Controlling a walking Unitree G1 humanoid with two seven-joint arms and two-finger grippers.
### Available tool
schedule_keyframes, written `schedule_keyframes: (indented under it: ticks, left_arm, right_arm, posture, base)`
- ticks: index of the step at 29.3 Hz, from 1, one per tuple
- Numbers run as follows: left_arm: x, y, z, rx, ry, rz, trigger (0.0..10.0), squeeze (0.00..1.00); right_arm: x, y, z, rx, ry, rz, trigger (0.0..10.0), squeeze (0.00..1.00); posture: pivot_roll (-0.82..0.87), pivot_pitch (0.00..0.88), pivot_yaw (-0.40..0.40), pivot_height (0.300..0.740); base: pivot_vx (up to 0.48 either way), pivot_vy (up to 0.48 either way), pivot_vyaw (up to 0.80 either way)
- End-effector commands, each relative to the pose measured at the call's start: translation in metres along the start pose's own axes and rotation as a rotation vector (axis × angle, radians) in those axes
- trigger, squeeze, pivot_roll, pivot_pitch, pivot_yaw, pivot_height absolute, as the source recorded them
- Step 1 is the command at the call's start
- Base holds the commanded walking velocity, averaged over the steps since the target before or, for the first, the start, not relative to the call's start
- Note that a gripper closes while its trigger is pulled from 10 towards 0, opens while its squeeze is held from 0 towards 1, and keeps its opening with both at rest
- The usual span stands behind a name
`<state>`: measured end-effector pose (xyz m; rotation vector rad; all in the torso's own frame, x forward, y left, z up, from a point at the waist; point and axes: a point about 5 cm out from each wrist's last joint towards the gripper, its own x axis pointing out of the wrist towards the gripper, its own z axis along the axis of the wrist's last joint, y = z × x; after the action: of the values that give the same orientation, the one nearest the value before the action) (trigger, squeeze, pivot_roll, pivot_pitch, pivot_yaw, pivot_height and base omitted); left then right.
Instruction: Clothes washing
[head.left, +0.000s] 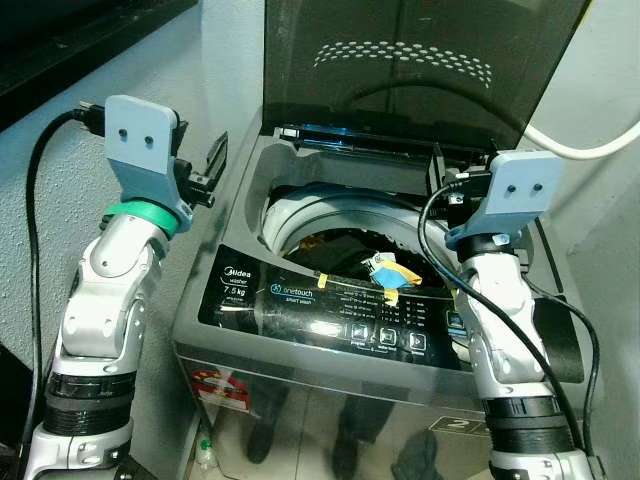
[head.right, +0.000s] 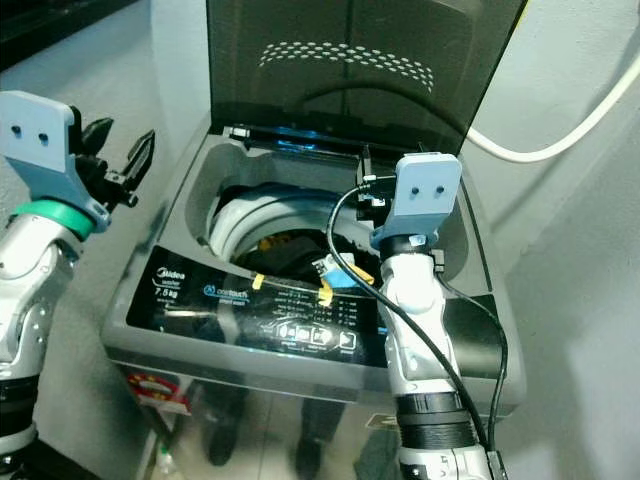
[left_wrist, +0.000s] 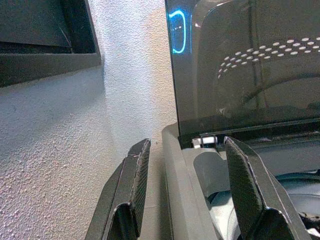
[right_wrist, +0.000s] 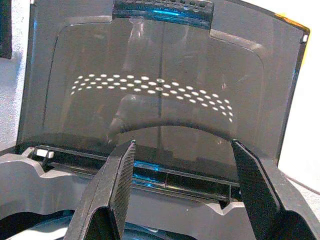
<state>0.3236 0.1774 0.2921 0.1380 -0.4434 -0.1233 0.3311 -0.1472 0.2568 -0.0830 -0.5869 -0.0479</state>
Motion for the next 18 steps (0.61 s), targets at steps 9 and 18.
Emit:
schedule_keyframes:
  ticks: [9, 18]
  left_arm:
    - [-0.010, -0.010, -0.019, -0.068, 0.064, 0.044, 10.0, 0.00]
    - [0.001, -0.013, -0.021, -0.090, 0.068, 0.028, 10.0, 0.00]
  right_arm:
    - [-0.007, 0.033, -0.010, 0.079, 0.055, 0.116, 10.0, 0.00]
    - [-0.012, 0.034, -0.010, 0.091, 0.064, 0.078, 10.0, 0.00]
  posture:
    - [0.13, 0.000, -0.010, 0.740]
    - [0.11, 0.000, 0.019, 0.740]
  base:
    - [0.000, 0.000, 0.00]
    - [-0.057, 0.000, 0.00]
